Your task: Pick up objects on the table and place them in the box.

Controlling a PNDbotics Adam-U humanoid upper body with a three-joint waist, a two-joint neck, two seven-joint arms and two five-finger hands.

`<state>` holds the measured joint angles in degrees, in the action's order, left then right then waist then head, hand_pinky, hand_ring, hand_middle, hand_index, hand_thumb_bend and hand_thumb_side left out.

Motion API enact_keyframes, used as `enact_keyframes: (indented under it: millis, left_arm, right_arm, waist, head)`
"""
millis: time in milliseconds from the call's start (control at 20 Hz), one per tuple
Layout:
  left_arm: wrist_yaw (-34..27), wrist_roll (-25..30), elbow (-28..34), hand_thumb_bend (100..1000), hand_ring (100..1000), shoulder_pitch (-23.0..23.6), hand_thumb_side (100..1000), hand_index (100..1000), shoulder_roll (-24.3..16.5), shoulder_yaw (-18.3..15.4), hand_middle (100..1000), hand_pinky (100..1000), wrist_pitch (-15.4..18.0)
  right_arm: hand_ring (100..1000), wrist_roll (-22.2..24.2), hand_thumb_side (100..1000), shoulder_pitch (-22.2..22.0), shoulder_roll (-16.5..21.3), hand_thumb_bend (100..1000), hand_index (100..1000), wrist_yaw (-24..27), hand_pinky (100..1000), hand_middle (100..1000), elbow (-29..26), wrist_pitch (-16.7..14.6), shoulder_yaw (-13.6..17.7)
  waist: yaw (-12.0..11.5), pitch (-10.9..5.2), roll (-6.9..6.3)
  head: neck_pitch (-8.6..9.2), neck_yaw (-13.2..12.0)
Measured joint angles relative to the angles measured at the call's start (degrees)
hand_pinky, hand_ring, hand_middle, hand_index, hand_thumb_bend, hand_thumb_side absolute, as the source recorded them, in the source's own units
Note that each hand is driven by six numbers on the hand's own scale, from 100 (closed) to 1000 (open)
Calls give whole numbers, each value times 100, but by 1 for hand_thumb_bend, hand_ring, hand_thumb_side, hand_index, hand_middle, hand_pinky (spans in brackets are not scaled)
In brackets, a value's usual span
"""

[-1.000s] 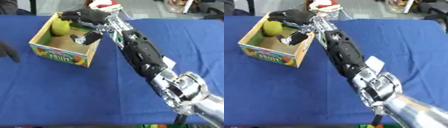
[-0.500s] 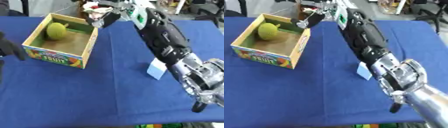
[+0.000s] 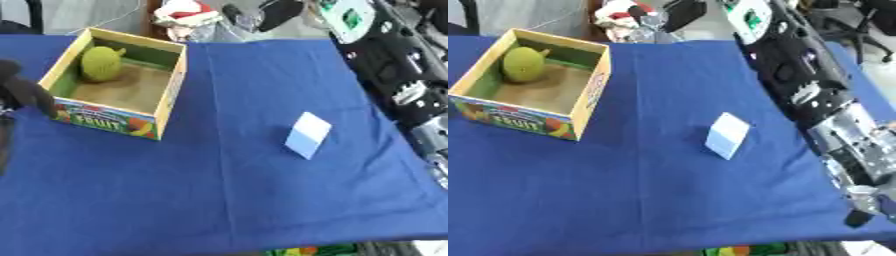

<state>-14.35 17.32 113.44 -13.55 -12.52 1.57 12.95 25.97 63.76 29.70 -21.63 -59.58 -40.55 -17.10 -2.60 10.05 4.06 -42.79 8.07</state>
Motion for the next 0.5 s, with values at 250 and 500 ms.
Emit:
enact_keyframes:
  millis: [250, 500]
  left_arm:
    - [57, -51, 0, 100, 508, 38, 753, 708, -2, -29, 403, 409, -14]
    - [110, -89, -4, 100, 507, 59, 756, 706, -3, -33, 400, 406, -17]
  right_arm:
    - [983, 255, 471, -526, 567, 100, 1000, 846, 939, 994, -692, 255, -110]
    - [988, 432, 546, -968, 916, 100, 1000, 1079, 947, 1000, -1076, 432, -74]
  waist:
    - [108, 6, -1]
    - [156, 17, -9]
  head:
    - [0, -77]
    - [-4, -110]
